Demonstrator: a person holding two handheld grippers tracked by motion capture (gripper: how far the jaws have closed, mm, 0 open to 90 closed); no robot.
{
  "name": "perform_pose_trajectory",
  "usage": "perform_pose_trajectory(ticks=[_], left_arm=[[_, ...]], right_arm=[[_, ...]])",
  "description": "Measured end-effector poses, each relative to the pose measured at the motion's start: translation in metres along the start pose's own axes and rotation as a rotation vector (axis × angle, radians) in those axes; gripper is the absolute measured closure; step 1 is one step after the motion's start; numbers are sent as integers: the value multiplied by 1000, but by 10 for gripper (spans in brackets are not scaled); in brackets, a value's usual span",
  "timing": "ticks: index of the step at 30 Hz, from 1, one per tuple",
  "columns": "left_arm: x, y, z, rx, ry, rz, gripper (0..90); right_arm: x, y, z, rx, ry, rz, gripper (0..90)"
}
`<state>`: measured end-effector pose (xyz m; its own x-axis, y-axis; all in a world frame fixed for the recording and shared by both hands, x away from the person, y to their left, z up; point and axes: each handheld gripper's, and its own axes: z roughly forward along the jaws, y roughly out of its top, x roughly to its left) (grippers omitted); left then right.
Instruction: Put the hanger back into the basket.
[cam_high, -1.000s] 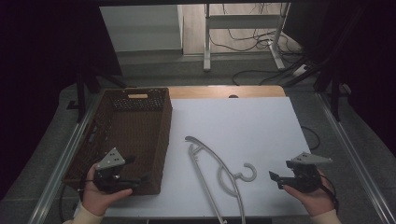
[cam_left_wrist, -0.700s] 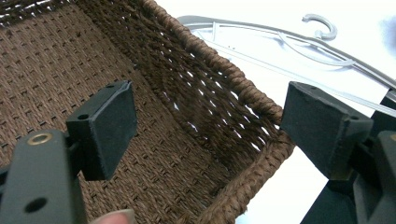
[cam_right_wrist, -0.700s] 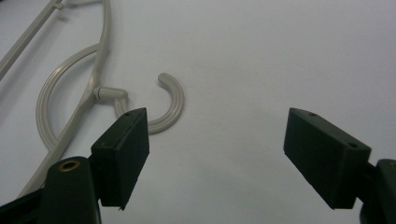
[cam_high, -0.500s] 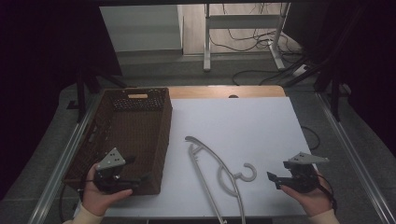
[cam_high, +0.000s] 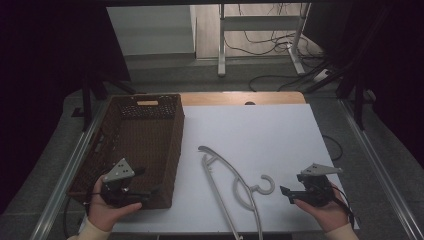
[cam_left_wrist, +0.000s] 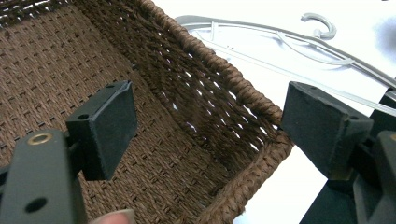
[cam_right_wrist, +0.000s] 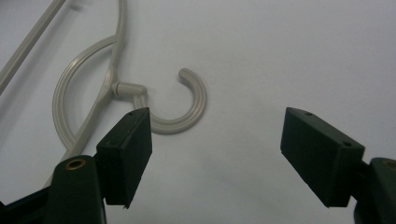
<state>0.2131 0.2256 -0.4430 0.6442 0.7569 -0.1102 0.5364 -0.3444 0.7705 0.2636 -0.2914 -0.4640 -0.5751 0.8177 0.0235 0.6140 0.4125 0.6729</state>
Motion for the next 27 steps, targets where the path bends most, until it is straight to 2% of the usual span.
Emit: perform_pose_trajectory(ticks=[27], left_arm=[[-1,1,2,6,-8,6,183]], right_arm=[[22,14,17,31,34,-45,256]])
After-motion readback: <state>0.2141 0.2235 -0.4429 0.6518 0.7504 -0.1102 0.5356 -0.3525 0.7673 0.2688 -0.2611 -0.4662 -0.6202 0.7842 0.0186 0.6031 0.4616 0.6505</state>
